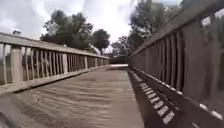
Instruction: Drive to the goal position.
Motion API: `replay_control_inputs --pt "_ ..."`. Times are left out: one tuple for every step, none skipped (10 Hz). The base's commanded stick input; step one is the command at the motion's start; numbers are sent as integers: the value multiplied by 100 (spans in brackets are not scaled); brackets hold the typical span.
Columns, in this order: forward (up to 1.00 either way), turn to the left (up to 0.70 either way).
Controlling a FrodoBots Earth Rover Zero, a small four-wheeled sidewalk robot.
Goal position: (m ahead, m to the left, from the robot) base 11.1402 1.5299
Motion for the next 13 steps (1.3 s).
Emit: replay_control_inputs --pt "85 0" --pt "85 0" --pt "85 0" --pt "85 0" --pt "85 0" --pt "85 0" --pt "85 0" --pt "85 0" --pt "85 0" --pt "85 0" --pt "85 0" --pt "85 0" --pt "85 0"
